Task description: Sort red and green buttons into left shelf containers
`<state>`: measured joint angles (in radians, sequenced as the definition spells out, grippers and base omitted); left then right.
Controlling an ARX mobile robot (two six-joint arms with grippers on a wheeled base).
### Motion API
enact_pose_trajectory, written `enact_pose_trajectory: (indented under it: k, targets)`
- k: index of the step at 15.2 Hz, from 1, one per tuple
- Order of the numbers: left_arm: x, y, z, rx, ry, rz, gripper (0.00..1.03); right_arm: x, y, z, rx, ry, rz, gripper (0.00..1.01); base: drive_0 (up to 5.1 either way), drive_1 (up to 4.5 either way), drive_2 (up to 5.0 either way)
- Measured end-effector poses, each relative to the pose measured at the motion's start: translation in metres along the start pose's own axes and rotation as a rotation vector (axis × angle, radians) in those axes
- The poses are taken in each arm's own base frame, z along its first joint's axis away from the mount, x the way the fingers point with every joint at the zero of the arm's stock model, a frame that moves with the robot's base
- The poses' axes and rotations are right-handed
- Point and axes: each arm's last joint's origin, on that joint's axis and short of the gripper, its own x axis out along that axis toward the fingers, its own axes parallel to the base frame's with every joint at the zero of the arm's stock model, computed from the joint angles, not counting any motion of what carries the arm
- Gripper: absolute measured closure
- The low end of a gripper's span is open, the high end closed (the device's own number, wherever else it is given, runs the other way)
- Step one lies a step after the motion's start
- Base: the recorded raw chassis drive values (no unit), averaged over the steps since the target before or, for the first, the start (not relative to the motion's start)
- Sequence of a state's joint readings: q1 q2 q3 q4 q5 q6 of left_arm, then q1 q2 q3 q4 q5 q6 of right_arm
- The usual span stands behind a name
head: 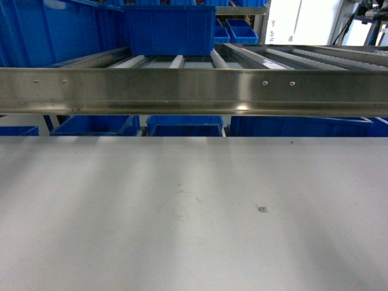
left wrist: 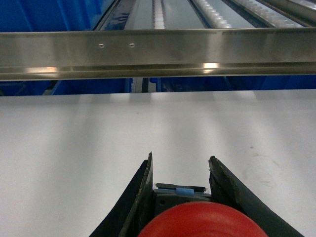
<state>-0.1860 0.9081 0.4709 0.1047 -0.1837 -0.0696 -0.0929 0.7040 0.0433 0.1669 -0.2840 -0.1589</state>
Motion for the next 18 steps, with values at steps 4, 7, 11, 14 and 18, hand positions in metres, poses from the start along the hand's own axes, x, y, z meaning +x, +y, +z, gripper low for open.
enact_pose_trajectory:
  k: [4, 7, 11, 14, 18]
  targets:
    - [0.0001, 0.0002, 0.0000, 0.000, 0.000, 0.003, 0.73, 0.0001, 0.0000, -0.0002, 0.001, 0.002, 0.000, 0.75, -4.8, 2.27, 2.7]
    - [0.0002, 0.0000, 0.0000, 0.000, 0.000, 0.000, 0.73, 0.0001, 0.0001, -0.0004, 0.001, 0.004, 0.001, 0.75, -4.9, 1.42, 3.3]
    - [0.0001, -0.0001, -0.0001, 0.000, 0.001, 0.000, 0.73, 0.0001, 0.0000, -0.0002, 0.001, 0.002, 0.000, 0.75, -4.8, 1.36, 3.6]
    - [0.0001, -0.0001, -0.0001, 0.000, 0.001, 0.000, 0.73, 0.0000, 0.0000, -0.0002, 0.001, 0.002, 0.001, 0.75, -4.7, 1.36, 3.7]
    - [0.0001, 0.0000, 0.0000, 0.000, 0.000, 0.001, 0.73, 0.0000, 0.0000, 0.0000, 0.000, 0.000, 0.000, 0.75, -4.9, 1.15, 3.5]
